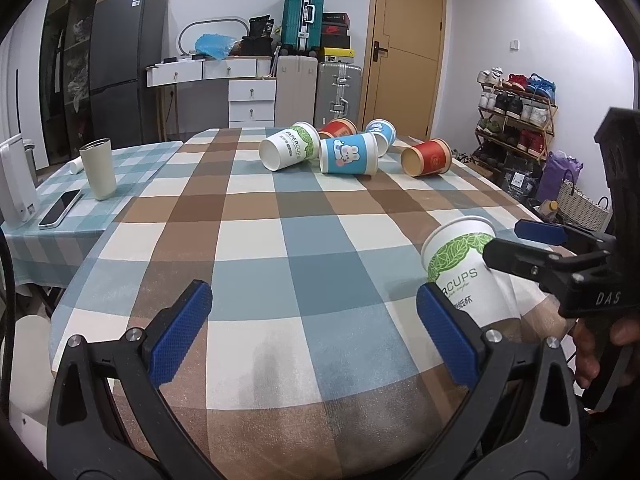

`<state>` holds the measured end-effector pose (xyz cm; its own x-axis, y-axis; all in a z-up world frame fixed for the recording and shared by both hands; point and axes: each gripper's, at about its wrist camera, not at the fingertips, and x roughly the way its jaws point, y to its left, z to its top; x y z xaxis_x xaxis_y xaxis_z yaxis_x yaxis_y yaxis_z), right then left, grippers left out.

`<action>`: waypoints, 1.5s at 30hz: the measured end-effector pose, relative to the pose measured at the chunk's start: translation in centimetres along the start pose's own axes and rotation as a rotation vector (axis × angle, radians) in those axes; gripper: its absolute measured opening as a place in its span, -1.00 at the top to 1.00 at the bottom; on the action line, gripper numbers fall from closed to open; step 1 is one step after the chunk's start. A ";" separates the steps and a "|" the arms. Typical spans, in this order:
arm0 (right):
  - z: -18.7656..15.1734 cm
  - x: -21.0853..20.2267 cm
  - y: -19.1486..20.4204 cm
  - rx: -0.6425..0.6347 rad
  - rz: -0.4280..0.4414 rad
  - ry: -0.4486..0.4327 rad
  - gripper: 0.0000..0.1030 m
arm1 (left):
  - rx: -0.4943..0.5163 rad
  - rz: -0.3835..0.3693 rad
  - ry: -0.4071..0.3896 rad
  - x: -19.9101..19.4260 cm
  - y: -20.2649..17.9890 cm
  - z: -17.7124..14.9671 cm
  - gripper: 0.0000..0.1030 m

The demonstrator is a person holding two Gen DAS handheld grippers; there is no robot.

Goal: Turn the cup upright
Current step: 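Rotate the held white cup with the right gripper, opening upward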

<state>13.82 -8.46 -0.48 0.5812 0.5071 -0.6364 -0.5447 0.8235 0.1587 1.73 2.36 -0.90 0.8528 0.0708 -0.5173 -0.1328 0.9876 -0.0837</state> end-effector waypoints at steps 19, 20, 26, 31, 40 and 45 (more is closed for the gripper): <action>0.6 3.6 -2.1 0.302 0.227 0.233 -0.65 | 0.037 -0.003 -0.008 0.0 -0.9 -0.4 -0.98; 0.5 3.8 -2.2 0.314 0.237 0.244 -0.63 | 0.037 -0.003 -0.007 0.1 -0.9 -0.4 -0.98; 0.4 3.8 -2.1 0.338 0.283 0.254 -0.52 | 0.038 -0.002 -0.007 0.1 -1.0 -0.4 -0.98; 0.5 3.1 -1.9 0.311 0.281 0.226 -0.49 | 0.038 -0.003 -0.007 0.1 -1.1 -0.4 -0.98; 0.2 -0.3 1.1 -0.005 0.068 -0.061 -0.50 | 0.038 -0.003 -0.007 0.1 -1.1 -0.4 -0.98; -1.2 -1.1 2.6 -0.139 -0.018 -0.213 -0.50 | 0.039 -0.002 -0.006 0.1 -1.1 -0.4 -0.98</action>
<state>11.06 -7.20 -0.25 0.6982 0.5466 -0.4624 -0.6022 0.7976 0.0337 1.74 1.23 -1.23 0.8563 0.0700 -0.5118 -0.1117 0.9924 -0.0512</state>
